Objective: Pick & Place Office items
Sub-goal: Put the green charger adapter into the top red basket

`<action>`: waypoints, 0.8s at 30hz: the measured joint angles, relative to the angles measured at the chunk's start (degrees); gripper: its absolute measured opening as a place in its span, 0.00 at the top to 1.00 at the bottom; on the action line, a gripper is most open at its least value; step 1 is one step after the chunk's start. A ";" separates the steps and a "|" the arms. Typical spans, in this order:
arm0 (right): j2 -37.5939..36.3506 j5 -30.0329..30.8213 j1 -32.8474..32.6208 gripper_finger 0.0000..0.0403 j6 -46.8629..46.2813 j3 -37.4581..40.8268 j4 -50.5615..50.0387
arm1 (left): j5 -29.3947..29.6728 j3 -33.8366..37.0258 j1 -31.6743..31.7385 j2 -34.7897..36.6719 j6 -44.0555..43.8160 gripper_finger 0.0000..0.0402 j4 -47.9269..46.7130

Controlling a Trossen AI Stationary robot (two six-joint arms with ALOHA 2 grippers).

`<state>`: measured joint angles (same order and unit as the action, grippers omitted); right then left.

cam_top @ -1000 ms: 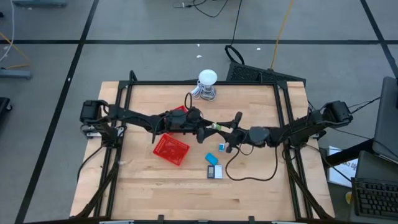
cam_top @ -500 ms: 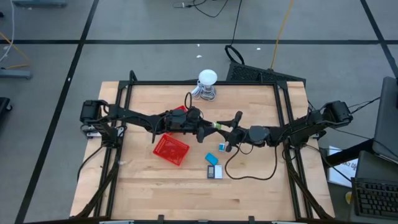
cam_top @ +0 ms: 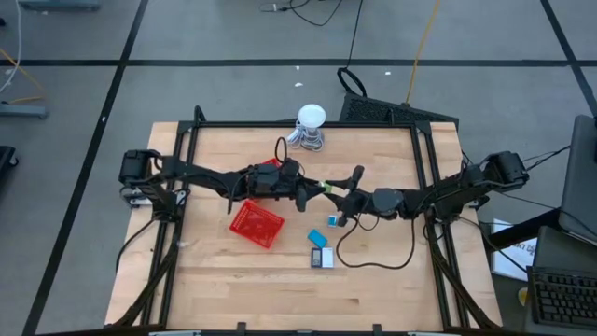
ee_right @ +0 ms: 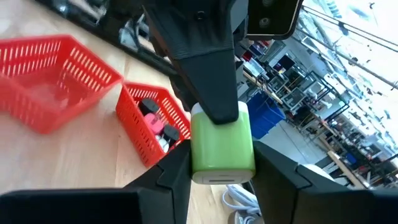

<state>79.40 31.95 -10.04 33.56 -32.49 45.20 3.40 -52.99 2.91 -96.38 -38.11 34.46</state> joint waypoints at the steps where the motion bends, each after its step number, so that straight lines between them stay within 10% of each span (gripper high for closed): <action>1: 0.00 -0.07 0.00 0.67 -1.16 -0.02 0.26 | -0.88 0.00 0.42 0.64 0.71 0.67 -0.45; 10: -2.53 7.86 -0.09 0.33 -15.47 0.09 -2.67 | 4.78 -0.04 3.09 15.78 10.61 0.66 -24.71; 24: -6.99 6.71 0.72 0.28 -20.73 0.07 -6.69 | 20.30 0.02 4.67 26.95 -1.48 0.65 -75.32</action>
<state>72.40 38.65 -9.32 12.82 -32.42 38.51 23.70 -52.97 7.58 -69.43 -39.59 -40.87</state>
